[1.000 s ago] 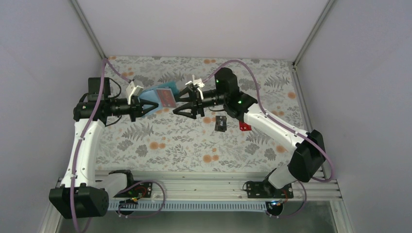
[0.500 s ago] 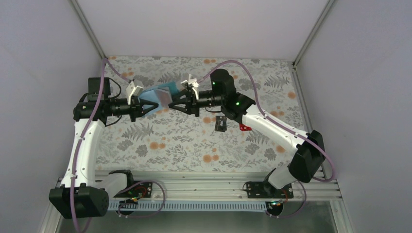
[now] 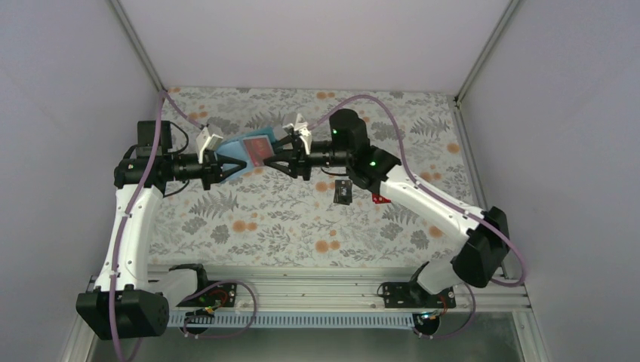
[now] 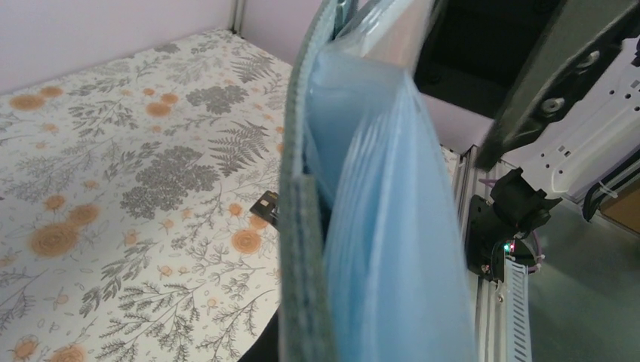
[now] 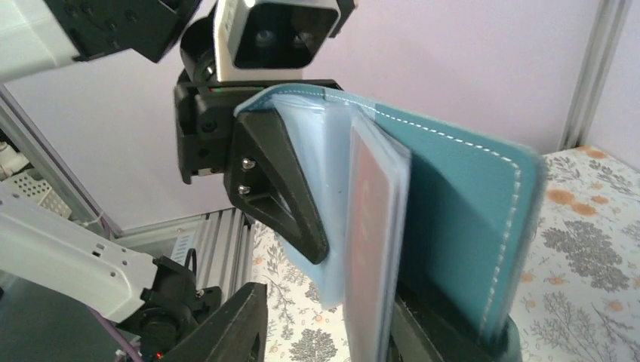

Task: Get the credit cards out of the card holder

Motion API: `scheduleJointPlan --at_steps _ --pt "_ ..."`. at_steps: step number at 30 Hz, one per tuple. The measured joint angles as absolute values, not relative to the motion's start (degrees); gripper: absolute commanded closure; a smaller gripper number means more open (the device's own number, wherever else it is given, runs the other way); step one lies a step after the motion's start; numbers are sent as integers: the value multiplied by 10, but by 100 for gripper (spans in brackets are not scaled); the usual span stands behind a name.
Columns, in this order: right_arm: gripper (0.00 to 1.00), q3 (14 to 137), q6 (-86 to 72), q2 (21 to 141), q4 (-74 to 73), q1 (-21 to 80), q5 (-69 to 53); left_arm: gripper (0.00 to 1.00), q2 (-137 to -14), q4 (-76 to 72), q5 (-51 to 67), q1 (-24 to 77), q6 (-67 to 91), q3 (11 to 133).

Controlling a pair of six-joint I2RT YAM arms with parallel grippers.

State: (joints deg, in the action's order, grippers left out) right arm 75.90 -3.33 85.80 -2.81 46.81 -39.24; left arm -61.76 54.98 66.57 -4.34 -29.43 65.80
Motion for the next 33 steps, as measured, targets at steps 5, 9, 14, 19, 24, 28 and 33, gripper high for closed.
scheduleJointPlan --at_steps 5,9,14,19,24,28,33 --pt "41 711 -3 785 -18 469 -383 98 -618 550 667 -43 -296 658" --pt "32 693 11 750 4 470 -394 97 -617 550 667 -43 -295 658" --pt "29 692 8 768 27 470 -386 98 -618 550 667 -43 -296 658" --pt "32 691 5 785 32 474 -347 98 -618 551 667 -43 -296 658" --pt "43 687 6 785 33 485 -331 98 -618 551 667 -43 -298 658" --pt "48 689 7 792 31 488 -328 98 -618 552 667 -43 -300 658" --pt "53 703 15 811 22 493 -321 98 -617 557 666 -44 -305 658"
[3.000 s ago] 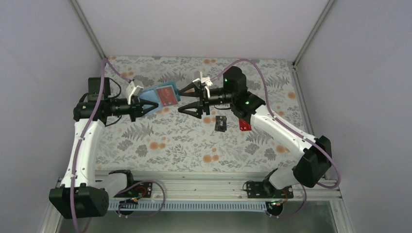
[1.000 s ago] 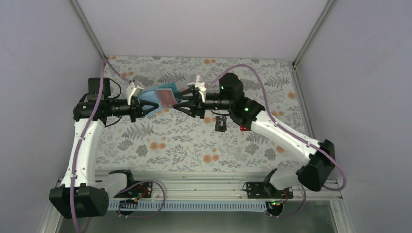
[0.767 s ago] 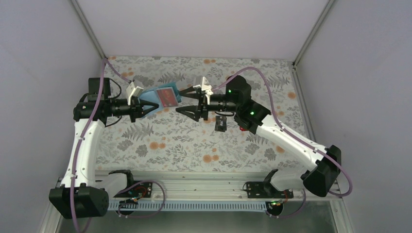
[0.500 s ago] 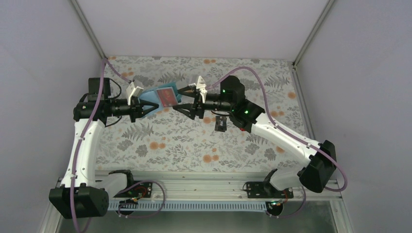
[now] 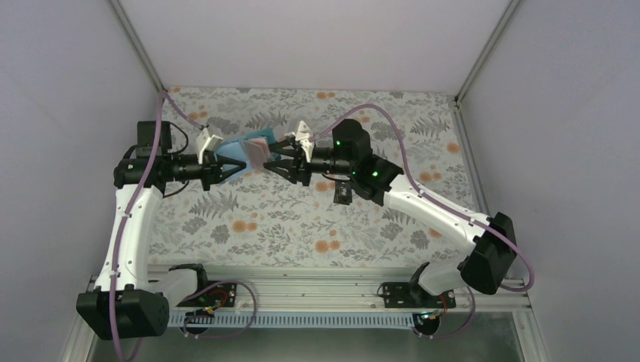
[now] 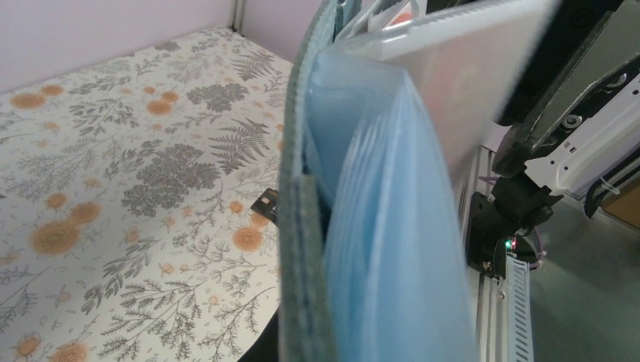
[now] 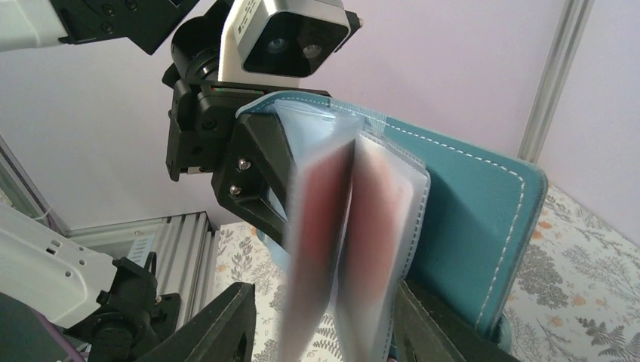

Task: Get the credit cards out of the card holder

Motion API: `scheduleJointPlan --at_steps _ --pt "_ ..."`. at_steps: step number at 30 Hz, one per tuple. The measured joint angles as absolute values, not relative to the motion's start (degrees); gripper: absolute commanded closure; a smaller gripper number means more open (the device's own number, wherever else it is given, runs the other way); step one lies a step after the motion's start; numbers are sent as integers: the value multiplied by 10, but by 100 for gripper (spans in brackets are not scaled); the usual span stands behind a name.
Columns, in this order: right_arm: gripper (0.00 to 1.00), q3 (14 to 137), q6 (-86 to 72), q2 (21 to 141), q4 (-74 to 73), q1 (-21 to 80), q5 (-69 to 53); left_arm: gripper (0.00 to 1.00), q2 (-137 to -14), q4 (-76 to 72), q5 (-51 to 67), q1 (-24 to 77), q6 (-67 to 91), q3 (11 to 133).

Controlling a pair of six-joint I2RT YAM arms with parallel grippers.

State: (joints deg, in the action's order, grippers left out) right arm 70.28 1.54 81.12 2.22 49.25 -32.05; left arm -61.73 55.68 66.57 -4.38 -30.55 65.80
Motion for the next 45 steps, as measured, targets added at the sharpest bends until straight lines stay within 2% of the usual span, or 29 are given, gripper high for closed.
scheduleJointPlan --at_steps 14,22,28,29,32,35,37,40,42,45 --pt "51 702 25 794 4 519 -282 98 -617 559 666 -44 -307 658" --pt "60 702 32 790 -18 522 -222 98 -618 559 667 -44 -309 658" --pt "62 726 25 816 -27 523 -192 98 -617 561 667 -44 -309 658" --pt "59 731 24 822 -28 523 -185 98 -618 561 667 -44 -309 658" --pt "39 743 16 839 -35 526 -161 98 -617 564 667 -44 -309 658" --pt "29 759 5 852 -51 538 -120 98 -617 563 667 -44 -309 658" --pt "16 769 -1 858 -63 552 -75 98 -617 563 666 -44 -309 658" --pt "10 790 -14 868 -88 573 -9 98 -617 563 666 -44 -309 658" --pt "2 813 -20 882 -105 586 33 98 -617 563 666 -44 -309 658" --pt "1 841 -17 901 -125 599 78 98 -617 564 660 -48 -310 658"
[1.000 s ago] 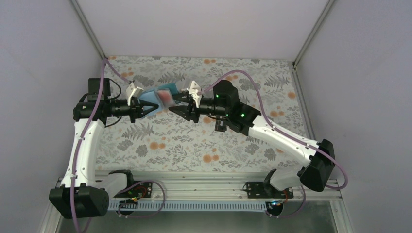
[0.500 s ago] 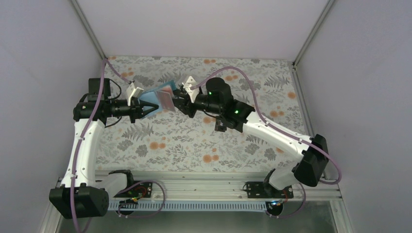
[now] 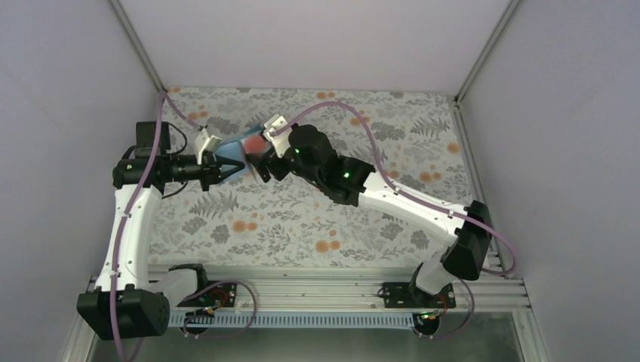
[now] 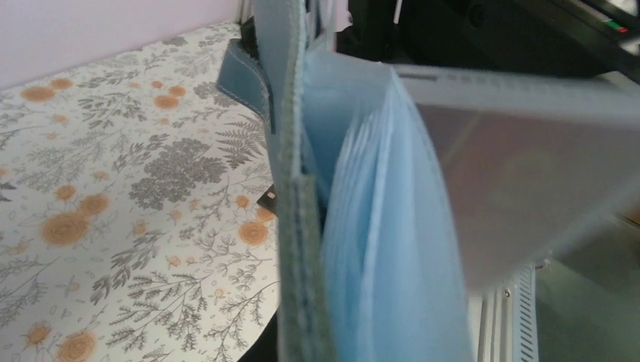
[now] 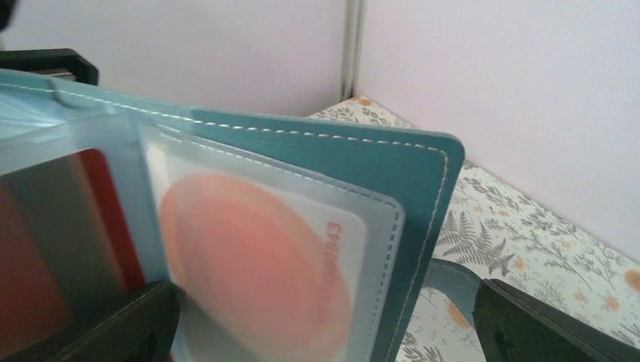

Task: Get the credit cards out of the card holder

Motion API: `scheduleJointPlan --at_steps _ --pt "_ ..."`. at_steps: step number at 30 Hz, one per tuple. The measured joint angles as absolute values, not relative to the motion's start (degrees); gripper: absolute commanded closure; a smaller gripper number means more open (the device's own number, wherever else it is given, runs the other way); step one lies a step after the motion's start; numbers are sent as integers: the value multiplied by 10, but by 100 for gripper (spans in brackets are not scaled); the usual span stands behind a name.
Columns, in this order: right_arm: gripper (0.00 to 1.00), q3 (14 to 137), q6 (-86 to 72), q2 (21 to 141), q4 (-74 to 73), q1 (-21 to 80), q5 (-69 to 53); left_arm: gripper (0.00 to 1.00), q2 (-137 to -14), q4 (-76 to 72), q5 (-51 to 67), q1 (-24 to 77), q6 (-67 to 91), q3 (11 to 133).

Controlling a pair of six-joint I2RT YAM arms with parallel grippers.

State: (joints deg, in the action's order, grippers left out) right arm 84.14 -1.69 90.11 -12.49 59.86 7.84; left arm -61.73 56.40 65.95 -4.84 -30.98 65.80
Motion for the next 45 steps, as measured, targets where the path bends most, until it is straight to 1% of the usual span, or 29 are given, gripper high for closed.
scheduleJointPlan --at_steps 6,13,18,28,36,41,45 --pt "1 841 -9 901 -129 603 95 98 -617 594 676 -49 -352 658" --pt "1 828 11 869 -138 597 54 98 -617 651 711 -47 -417 677" --pt "1 809 35 827 -141 566 -34 98 -618 689 731 -28 -463 707" --pt "1 745 63 749 -140 505 -160 98 -675 751 729 67 -535 781" --pt "1 722 93 703 -159 484 -195 98 -683 771 724 94 -562 810" --pt "1 723 98 701 -168 470 -217 98 -684 774 718 105 -565 811" --pt "2 744 102 733 -171 469 -279 98 -689 775 716 112 -564 811"
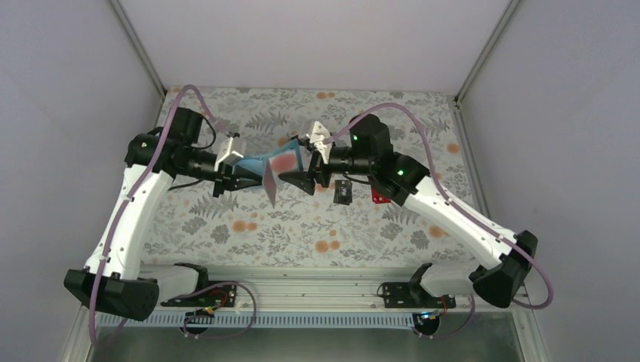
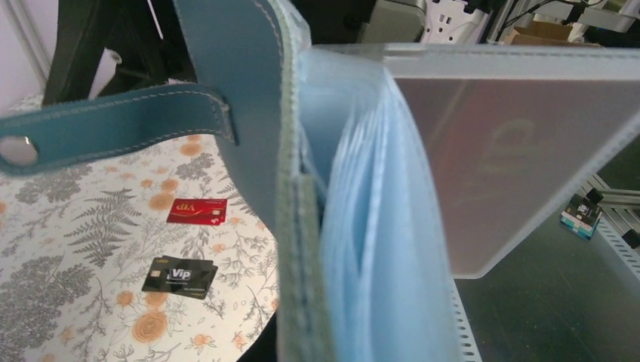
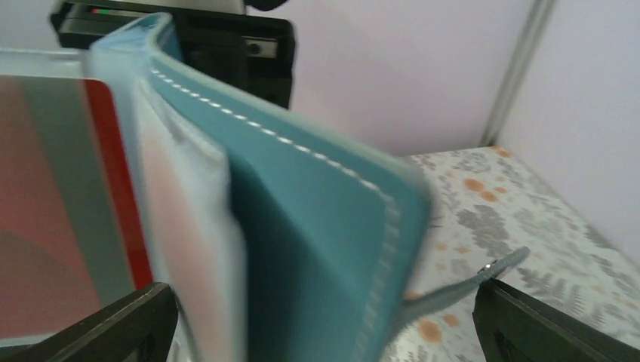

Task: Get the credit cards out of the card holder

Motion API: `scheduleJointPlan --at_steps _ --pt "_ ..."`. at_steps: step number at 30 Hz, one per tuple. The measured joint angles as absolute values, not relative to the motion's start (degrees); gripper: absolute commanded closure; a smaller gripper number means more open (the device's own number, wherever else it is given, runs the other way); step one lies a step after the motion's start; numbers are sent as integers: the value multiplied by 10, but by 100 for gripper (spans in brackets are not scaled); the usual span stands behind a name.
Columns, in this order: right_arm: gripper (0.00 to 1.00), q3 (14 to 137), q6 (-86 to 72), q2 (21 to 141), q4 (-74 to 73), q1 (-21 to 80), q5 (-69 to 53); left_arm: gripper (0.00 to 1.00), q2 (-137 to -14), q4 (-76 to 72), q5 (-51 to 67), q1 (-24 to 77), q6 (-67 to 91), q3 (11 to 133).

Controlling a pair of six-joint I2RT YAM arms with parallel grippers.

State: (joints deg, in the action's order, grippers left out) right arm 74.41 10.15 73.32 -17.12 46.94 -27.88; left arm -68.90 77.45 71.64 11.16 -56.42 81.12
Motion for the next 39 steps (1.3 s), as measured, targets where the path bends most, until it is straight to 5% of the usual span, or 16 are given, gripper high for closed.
scheduleJointPlan --at_steps 2,9,10,14,18,29,39 --pt "10 747 101 749 -166 469 -314 98 -693 774 716 112 -564 811" --pt "92 760 93 781 -159 469 -415 97 -696 751 715 113 -542 811" --pt "95 760 93 780 -159 469 -422 93 -696 746 713 113 -538 811" --pt "96 747 87 764 -155 469 -425 30 -695 721 708 115 -514 811" --pt "96 744 64 752 -160 467 -373 0 -685 679 681 112 -467 804" --pt "96 898 -84 887 -322 467 69 0 -671 548 532 91 -325 760" --pt "96 894 -89 903 -339 475 40 0 -684 498 469 74 -262 724"
